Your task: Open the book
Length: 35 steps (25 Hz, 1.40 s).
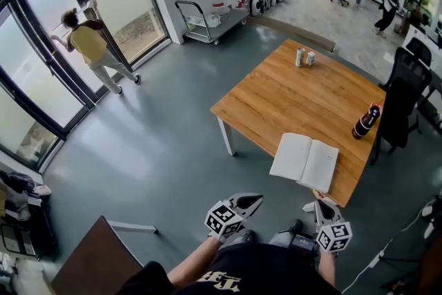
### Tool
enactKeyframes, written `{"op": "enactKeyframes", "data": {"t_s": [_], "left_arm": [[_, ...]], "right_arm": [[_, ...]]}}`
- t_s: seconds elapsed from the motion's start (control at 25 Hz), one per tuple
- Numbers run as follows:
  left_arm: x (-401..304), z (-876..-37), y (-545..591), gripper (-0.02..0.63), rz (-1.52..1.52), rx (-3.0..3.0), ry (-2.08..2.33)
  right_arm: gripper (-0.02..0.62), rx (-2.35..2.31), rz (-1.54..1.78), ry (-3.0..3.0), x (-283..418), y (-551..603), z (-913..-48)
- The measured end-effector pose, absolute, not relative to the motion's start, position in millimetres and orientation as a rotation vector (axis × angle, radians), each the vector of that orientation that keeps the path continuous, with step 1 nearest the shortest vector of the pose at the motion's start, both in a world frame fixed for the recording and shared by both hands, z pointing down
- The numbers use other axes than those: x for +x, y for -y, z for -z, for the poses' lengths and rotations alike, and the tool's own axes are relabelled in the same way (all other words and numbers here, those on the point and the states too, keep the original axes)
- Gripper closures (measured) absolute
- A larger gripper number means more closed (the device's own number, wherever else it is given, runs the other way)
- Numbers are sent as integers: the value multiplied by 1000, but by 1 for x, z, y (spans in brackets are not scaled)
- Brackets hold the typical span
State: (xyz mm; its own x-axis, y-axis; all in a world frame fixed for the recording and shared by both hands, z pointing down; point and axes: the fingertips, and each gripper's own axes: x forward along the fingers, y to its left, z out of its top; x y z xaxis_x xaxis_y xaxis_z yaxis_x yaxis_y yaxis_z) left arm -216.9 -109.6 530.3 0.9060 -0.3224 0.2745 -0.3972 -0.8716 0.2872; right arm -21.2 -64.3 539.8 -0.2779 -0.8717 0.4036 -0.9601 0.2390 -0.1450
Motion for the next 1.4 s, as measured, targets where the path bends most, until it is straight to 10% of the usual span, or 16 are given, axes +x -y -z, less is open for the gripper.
{"op": "enactKeyframes", "data": {"t_s": [0.84,1.4], "left_arm": [[-34,-509,26,600,-338,2776,486],[-17,-508,10,600,-339,2795,439]], "right_arm": [[607,1875,-500,2237,164,-45,-524],[607,1925,-457,2200,170,-72,-515]]}}
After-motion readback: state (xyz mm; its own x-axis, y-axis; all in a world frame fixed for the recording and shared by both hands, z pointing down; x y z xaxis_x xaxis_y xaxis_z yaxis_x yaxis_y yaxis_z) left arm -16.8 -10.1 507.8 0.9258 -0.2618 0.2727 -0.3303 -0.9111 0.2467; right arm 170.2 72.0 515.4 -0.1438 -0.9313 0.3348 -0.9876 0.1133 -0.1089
